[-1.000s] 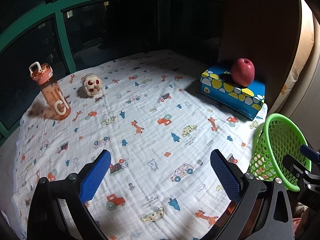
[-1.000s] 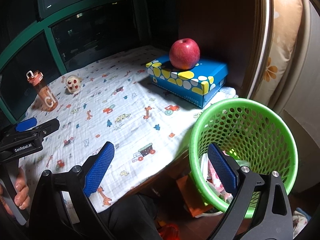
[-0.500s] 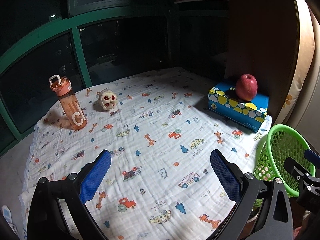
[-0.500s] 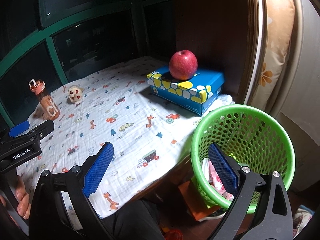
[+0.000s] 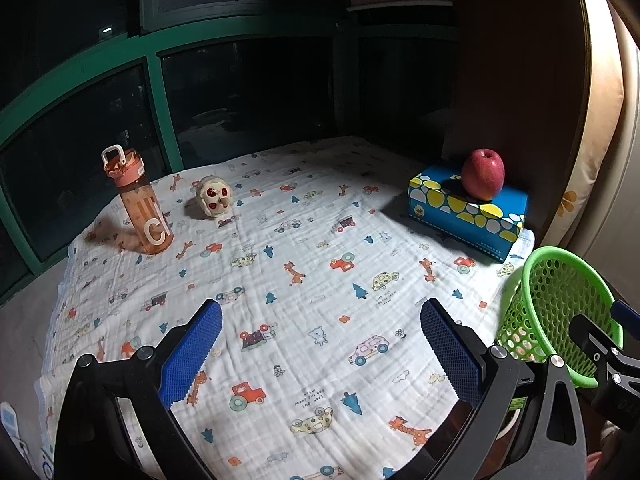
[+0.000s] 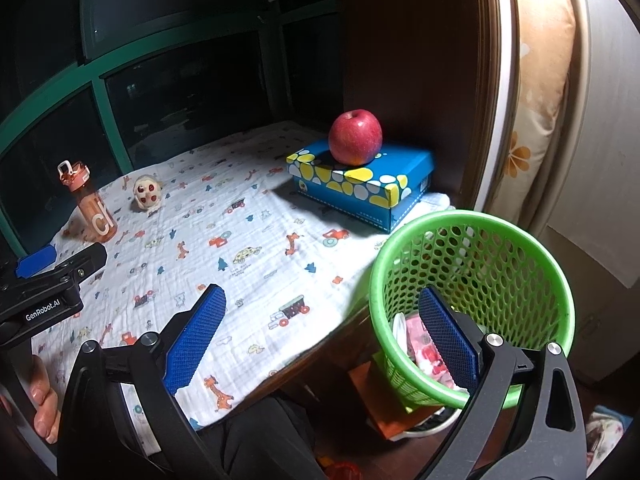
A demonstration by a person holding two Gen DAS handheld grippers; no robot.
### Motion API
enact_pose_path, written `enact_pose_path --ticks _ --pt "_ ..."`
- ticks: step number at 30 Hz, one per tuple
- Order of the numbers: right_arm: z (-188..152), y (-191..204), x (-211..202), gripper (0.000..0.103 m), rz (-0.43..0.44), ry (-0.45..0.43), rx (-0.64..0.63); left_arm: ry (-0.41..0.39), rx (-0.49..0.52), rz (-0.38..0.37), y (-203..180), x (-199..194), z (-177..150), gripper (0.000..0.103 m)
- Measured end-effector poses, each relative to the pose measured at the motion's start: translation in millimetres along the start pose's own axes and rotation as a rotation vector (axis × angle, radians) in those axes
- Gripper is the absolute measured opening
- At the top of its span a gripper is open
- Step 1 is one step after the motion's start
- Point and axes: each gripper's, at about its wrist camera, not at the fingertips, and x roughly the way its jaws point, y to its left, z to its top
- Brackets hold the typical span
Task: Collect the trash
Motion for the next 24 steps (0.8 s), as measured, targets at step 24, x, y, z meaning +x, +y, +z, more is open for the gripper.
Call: enact_pose_path --ticks 24 --pt "-3 -3 -7 0.096 -0.007 -0.007 0.008 -0.012 0.022 -0.007 -13 -9 -4 0.096"
